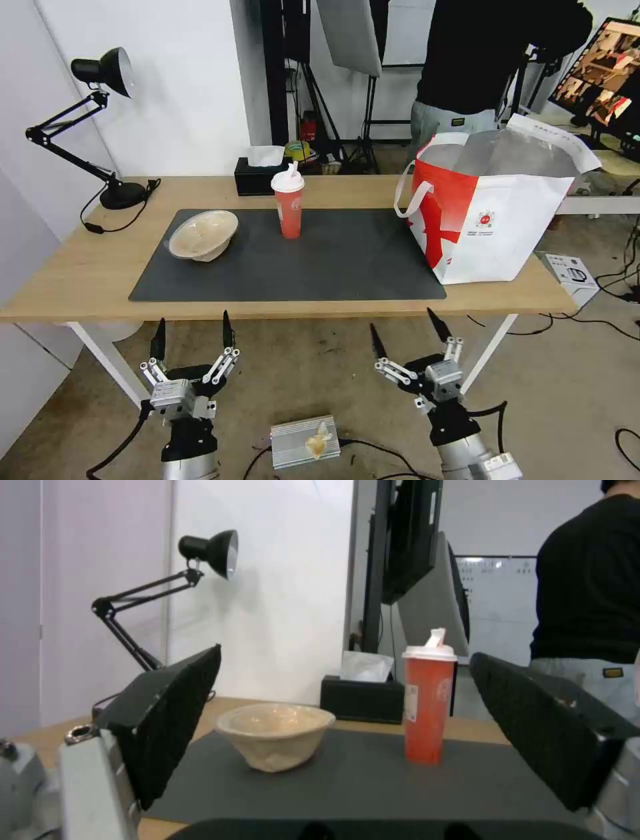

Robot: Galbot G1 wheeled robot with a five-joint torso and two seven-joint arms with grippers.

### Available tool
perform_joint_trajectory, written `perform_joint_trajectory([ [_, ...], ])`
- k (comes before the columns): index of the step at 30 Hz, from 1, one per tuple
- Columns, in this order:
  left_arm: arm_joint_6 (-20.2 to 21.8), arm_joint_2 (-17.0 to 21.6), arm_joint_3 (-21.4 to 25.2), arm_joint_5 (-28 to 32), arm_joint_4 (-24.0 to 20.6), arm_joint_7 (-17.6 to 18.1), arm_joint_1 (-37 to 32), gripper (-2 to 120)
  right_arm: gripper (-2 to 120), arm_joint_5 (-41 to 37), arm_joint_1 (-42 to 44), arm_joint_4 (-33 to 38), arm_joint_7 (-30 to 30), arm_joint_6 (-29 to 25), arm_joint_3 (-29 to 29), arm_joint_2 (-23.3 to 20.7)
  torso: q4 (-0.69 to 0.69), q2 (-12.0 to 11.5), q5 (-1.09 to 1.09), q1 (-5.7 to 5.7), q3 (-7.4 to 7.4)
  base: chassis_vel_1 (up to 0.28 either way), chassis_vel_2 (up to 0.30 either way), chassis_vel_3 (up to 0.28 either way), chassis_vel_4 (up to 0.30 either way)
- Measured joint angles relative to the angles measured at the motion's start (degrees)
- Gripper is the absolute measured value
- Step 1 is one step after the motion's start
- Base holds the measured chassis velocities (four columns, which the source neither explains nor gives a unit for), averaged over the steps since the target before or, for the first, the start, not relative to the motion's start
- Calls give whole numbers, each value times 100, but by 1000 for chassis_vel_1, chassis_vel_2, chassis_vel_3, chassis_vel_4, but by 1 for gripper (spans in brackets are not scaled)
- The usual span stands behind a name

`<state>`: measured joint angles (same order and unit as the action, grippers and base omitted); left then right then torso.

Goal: Pick up the trash from the table and place it into the takeout bag.

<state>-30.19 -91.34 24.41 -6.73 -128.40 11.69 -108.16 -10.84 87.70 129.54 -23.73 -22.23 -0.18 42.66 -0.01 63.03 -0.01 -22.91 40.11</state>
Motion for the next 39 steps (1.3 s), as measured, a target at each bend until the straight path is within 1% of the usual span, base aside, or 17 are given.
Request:
perform_joint_trajectory([
  [2,0,0,1,-1,0,1,2,100,100,-341,-383,-137,813,-384,23,-82,1,0,1,0,0,0,0,0,0],
  [4,0,0,17,-11,-10,1,-13,100,100,-707,-815,-205,1326,-510,-29,-151,1,0,1,-1,1,0,0,0,0],
  [5,0,0,17,-11,-10,1,-13,100,100,-707,-815,-205,1326,-510,-29,-151,1,0,1,-1,1,0,0,0,0],
  [8,0,1,30,-22,-31,2,-57,100,100,-1205,-1422,-210,1581,-451,-237,-284,1,0,1,-1,1,0,0,0,0],
  [9,-1,1,34,-23,-30,2,-58,100,100,-1352,-1643,-204,1600,-382,-310,-339,2,0,1,-1,1,0,0,0,0],
  [11,-2,1,41,-29,-29,2,-60,100,100,-1462,-1786,-195,1616,-312,-342,-380,2,0,1,-1,1,0,0,0,0],
  [15,-4,0,37,-74,-92,2,-97,100,100,-1922,-2230,-173,1632,49,-450,-476,1,0,1,-1,1,0,0,0,0],
  [19,0,-1,48,-79,-86,2,-87,100,100,-2184,-2978,-439,1648,336,-881,-384,1,0,1,-1,1,0,0,0,0],
  [20,0,-1,48,-79,-86,2,-87,100,100,-2184,-2978,-439,1648,336,-881,-384,1,0,1,-1,1,0,0,0,0],
  [23,3,-2,68,-75,-82,3,-86,100,100,-2364,-3612,-702,1558,576,-1268,-192,1,0,0,-1,0,0,0,0,0],
  [24,3,-2,68,-75,-82,3,-86,100,100,-2364,-3612,-702,1558,576,-1268,-192,1,0,0,-1,0,0,0,0,0],
  [30,11,-2,109,-69,-82,17,-79,100,100,-2412,-4252,-1106,1421,817,-1646,76,1,-1,-1,-1,1,0,0,0,0],
  [32,14,-3,112,-67,-46,28,-81,100,100,-2408,-4792,-1508,1338,982,-1920,366,2,-1,-1,-1,1,0,0,0,0],
  [33,14,-3,112,-67,-46,28,-81,100,100,-2408,-4792,-1508,1338,982,-1920,366,2,-1,-1,-1,1,0,0,0,0],
  [36,19,-5,110,-62,-10,37,-63,100,100,-2330,-5197,-1803,1140,1174,-2145,644,1,-1,0,-1,1,0,0,0,0],
  [37,19,-5,110,-62,-10,37,-63,100,100,-2330,-5197,-1803,1140,1174,-2145,644,1,-1,0,-1,1,0,0,0,0],
  [39,20,-5,112,-58,12,42,-58,100,100,-2249,-5407,-1933,876,1412,-2262,859,1,-1,0,-1,1,0,0,0,0],
])
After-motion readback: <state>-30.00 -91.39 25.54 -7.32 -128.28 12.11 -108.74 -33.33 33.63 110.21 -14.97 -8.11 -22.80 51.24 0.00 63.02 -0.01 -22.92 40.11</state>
